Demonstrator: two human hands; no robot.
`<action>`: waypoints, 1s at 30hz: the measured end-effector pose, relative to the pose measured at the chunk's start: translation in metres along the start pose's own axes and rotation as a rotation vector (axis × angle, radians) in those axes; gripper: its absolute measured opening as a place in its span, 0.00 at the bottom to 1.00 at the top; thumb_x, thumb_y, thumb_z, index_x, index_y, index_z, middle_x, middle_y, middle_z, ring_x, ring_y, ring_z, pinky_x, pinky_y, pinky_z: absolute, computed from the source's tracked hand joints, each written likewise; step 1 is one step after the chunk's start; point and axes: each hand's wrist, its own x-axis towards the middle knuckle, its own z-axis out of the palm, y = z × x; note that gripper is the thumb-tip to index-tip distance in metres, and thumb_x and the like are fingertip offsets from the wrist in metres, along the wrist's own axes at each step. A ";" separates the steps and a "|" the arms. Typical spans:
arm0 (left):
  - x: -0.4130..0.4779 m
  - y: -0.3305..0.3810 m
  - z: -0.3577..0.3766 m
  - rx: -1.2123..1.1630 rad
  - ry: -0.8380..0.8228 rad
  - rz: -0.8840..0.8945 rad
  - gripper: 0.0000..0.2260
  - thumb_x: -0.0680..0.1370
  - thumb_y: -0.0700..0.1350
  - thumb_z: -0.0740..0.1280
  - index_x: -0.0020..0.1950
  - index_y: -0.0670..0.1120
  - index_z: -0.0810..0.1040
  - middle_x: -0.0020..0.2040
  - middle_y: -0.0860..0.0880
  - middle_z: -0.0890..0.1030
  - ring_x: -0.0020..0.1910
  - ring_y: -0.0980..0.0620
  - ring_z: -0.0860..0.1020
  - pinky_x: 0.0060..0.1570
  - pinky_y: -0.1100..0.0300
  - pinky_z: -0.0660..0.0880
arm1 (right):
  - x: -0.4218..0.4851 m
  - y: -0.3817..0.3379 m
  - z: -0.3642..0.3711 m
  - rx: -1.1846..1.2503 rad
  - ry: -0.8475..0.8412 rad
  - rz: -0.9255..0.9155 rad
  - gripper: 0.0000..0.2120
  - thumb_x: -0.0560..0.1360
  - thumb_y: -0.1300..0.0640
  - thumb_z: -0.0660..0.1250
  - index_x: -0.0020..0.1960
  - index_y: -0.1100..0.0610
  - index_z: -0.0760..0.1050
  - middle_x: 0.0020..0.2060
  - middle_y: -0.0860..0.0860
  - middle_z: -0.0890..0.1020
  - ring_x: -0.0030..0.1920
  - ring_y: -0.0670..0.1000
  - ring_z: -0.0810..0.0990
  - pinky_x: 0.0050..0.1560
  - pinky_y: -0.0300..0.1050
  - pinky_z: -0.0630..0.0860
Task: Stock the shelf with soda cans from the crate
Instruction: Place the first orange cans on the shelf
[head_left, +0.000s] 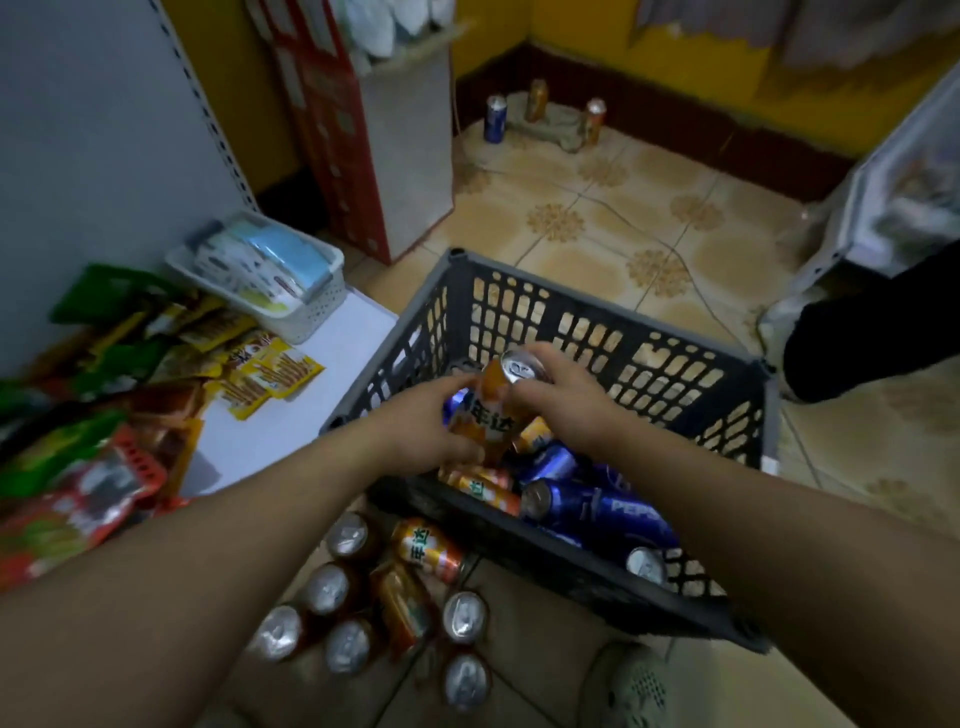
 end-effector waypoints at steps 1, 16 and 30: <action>-0.020 0.011 -0.009 -0.066 0.054 0.033 0.36 0.68 0.42 0.77 0.71 0.58 0.65 0.55 0.59 0.77 0.55 0.58 0.77 0.54 0.62 0.74 | -0.012 -0.023 0.001 0.079 0.008 -0.037 0.18 0.73 0.54 0.69 0.61 0.49 0.70 0.53 0.52 0.77 0.53 0.53 0.78 0.52 0.52 0.79; -0.367 0.087 -0.106 -0.398 0.765 0.162 0.41 0.61 0.47 0.80 0.71 0.48 0.66 0.57 0.49 0.80 0.52 0.55 0.81 0.54 0.57 0.78 | -0.223 -0.311 0.116 0.316 0.017 -0.567 0.40 0.66 0.54 0.78 0.72 0.49 0.62 0.59 0.52 0.76 0.54 0.50 0.79 0.54 0.48 0.79; -0.629 0.039 -0.142 -0.330 1.107 0.163 0.31 0.71 0.47 0.74 0.69 0.56 0.64 0.56 0.54 0.76 0.54 0.57 0.76 0.49 0.63 0.74 | -0.395 -0.456 0.266 0.060 -0.224 -0.784 0.29 0.69 0.50 0.75 0.65 0.51 0.68 0.53 0.49 0.78 0.53 0.53 0.79 0.57 0.56 0.78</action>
